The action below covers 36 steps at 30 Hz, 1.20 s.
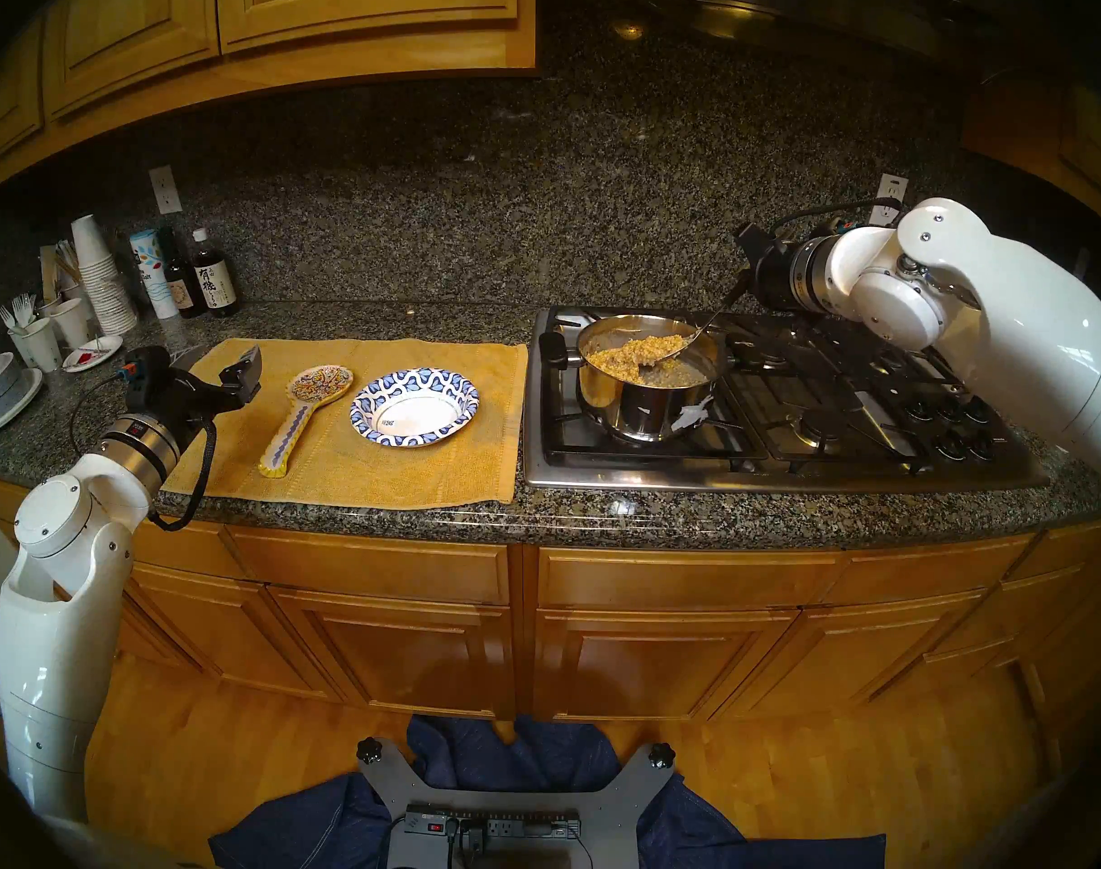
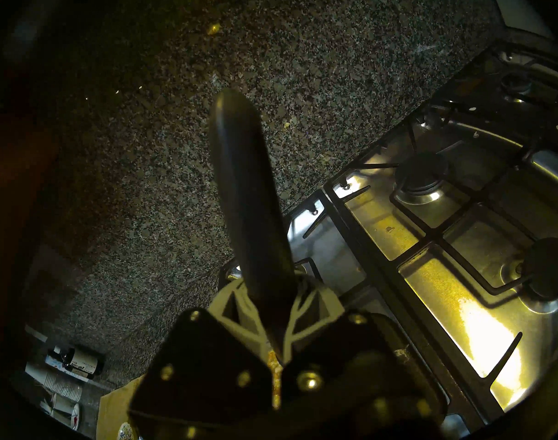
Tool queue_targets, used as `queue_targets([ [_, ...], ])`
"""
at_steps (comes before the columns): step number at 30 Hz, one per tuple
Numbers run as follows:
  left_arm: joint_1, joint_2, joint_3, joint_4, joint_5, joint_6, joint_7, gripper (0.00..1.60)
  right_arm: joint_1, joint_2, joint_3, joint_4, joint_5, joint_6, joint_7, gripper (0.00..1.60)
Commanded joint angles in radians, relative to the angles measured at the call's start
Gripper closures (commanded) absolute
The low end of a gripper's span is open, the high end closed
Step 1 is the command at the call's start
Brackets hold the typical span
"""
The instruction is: Scoop oatmeal into bowl
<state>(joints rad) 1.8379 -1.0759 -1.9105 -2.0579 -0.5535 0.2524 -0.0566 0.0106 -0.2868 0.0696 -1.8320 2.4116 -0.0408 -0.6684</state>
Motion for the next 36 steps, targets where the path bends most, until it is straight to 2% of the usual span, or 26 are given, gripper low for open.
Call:
queue_targets([
  [1, -0.02, 0.004, -0.01, -0.025, -0.003, -0.012, -0.001, 0.0, 0.059, 0.002, 0.051, 0.002, -0.006, 0.004, 0.006, 1.6],
  [36, -0.02, 0.004, -0.01, -0.025, -0.003, -0.012, 0.0, 0.0, 0.071, 0.027, 0.06, -0.033, 0.016, -0.005, 0.009, 1.6],
])
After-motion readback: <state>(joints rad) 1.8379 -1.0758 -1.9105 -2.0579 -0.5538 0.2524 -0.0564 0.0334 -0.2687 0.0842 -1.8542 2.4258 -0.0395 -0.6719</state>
